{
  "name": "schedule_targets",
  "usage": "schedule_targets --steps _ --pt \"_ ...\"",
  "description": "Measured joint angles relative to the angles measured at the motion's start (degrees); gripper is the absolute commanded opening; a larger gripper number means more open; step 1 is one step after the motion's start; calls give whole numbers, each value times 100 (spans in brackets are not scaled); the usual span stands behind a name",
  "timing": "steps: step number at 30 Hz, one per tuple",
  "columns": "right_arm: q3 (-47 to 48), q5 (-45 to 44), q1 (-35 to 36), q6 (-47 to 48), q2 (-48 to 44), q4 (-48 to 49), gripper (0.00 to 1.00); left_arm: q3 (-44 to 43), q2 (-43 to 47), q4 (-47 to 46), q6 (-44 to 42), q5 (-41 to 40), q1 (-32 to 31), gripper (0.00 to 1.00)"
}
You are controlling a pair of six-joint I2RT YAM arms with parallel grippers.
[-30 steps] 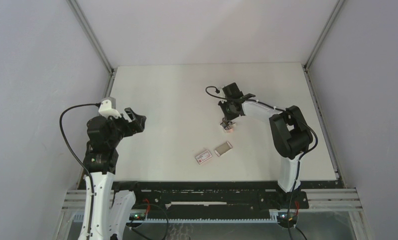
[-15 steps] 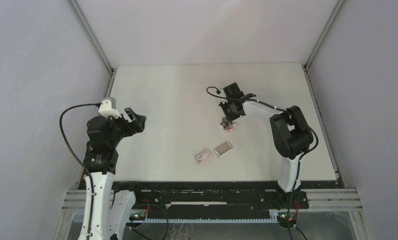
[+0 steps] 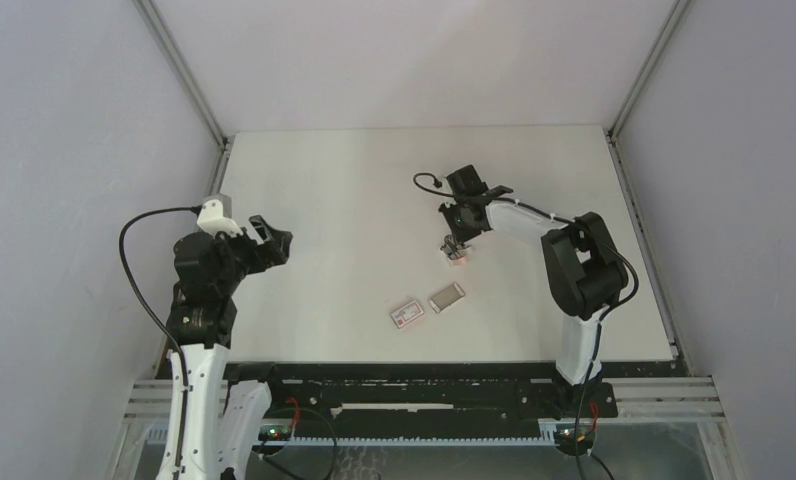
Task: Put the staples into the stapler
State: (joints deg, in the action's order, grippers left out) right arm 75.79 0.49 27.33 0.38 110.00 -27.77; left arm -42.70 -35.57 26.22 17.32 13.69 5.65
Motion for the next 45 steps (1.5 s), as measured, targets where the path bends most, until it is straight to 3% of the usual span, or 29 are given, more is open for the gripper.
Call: schedule_targets --steps 5,12,19,23,29,40,43,45 --pt "0 221 -120 -186 -420 -197 39 0 -4 -13 -2 4 0 85" --pt "-372 632 -459 -697 -1943 46 53 0 -214 -59 -2 -85 -262 84" --pt "-1650 911 -765 -1150 -2804 291 58 0 -859 -483 195 -721 -2483 95" --pt "-2302 1093 -1169 -1399 -3023 435 58 -76 -1993 -1390 258 -990 -3923 96" --pt "-2931 1097 -1617 -1843 -3773 748 58 -1178 -4437 -2096 -151 -1108 -5141 96" --pt "-3501 1329 -2465 -2422 -4553 1178 57 -2973 -6566 -2352 -728 -1029 -5694 94" --pt "-3526 1408 -2511 -2483 -4640 1207 57 -3167 -6896 -2326 -791 -1038 -5731 87" --pt "-3528 1462 -2514 -2505 -4660 1259 56 -3237 -7084 -2280 -833 -1062 -5753 75"
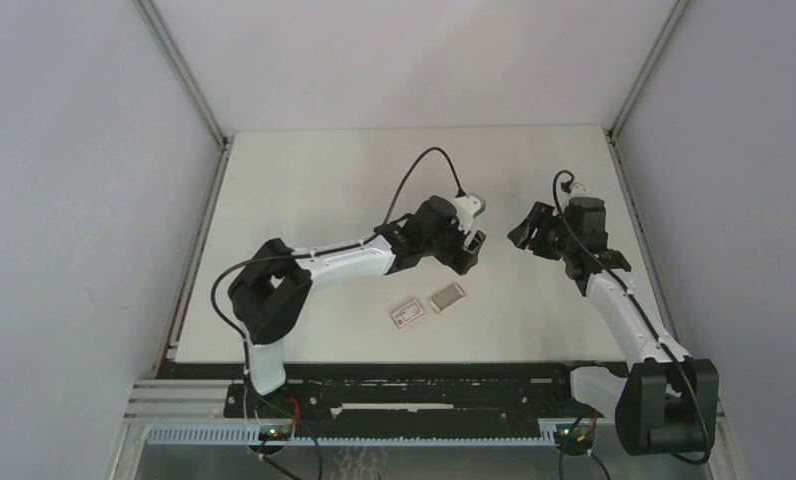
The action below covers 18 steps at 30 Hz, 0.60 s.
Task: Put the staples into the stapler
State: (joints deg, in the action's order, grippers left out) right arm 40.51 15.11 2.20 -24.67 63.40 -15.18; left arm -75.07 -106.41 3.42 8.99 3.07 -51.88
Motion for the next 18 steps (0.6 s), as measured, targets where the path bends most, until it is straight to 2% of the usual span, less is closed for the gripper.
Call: schedule_targets --steps 3,14,18 --pt "-31 61 -24 -17 -4 92 56 -59 -249 74 -92 -52 -35 64" --pt "-149 160 -35 -42 -4 179 54 -273 -573 319 -227 -310 -70 53" --pt "-160 186 -35 -46 -4 212 53 -317 -601 332 -258 -321 -92 42"
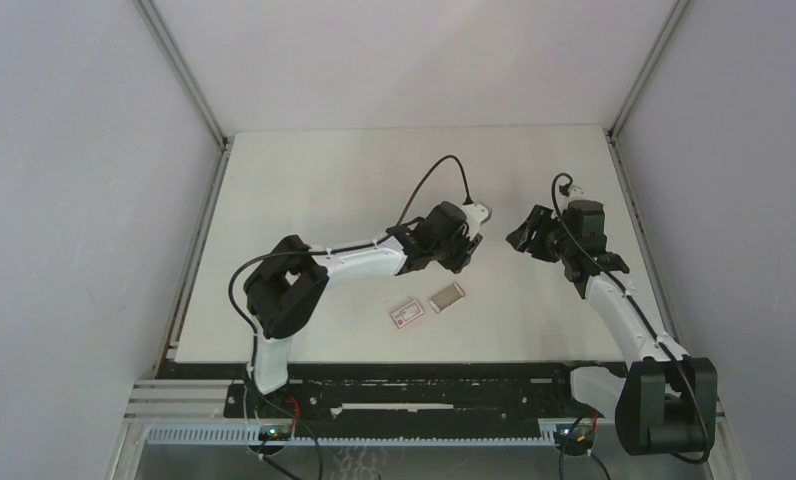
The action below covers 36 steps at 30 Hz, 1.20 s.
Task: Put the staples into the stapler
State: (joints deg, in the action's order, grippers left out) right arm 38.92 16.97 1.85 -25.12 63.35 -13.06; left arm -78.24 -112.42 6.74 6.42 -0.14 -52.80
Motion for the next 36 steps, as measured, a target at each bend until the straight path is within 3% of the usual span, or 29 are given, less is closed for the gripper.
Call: schedule_targets --steps 13,26,36 --pt "-76 70 -20 0 2 87 51 -44 -9 -11 107 -297 -50 0" --pt "-107 205 -26 -2 52 181 51 50 595 767 1115 -1475 -55 0" --pt "-111 289 -24 0 83 181 51 308 721 931 1639 -1272 31 0"
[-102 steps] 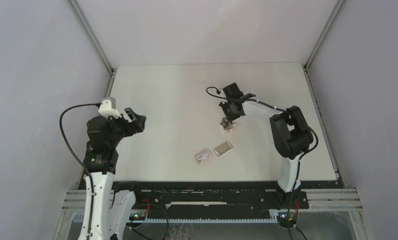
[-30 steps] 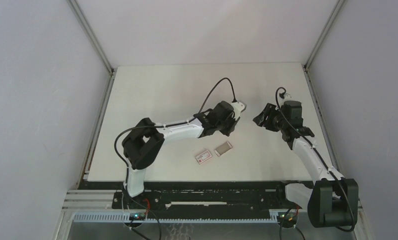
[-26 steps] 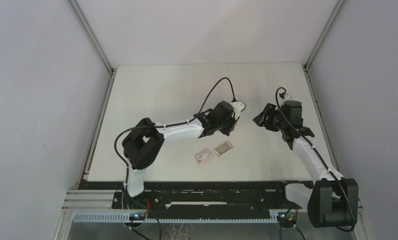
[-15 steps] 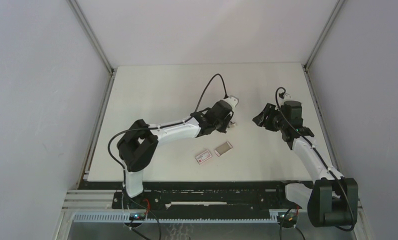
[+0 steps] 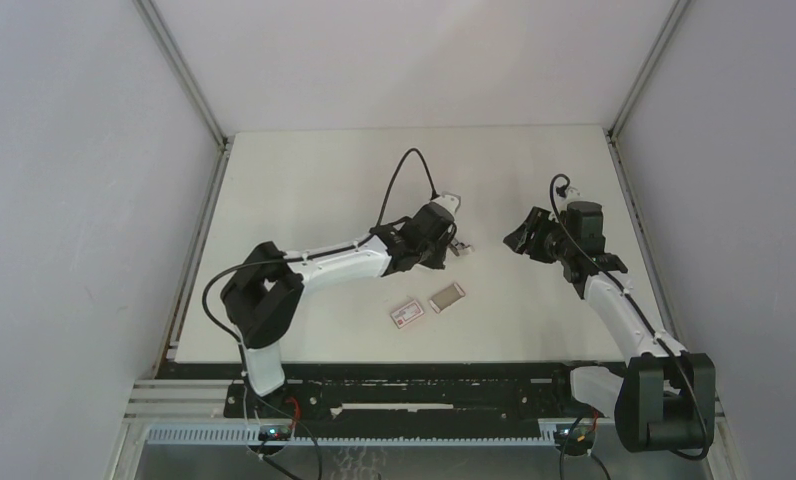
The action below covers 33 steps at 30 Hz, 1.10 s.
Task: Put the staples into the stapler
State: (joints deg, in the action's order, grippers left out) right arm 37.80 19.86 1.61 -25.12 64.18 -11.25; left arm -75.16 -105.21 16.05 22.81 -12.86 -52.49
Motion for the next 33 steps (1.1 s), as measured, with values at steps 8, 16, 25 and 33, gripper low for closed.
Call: schedule_targets --steps 8,16,25,33 --pt "0 0 13 4 55 7 50 413 0 -586 319 811 323 0" --pt "0 -4 63 4 79 37 50 855 0 -1290 562 1414 662 0" --pt "0 -13 111 9 87 39 50 1158 37 -1878 675 1805 925 2" --pt "0 -26 144 28 107 39 51 1432 214 -2048 682 1956 1071 23"
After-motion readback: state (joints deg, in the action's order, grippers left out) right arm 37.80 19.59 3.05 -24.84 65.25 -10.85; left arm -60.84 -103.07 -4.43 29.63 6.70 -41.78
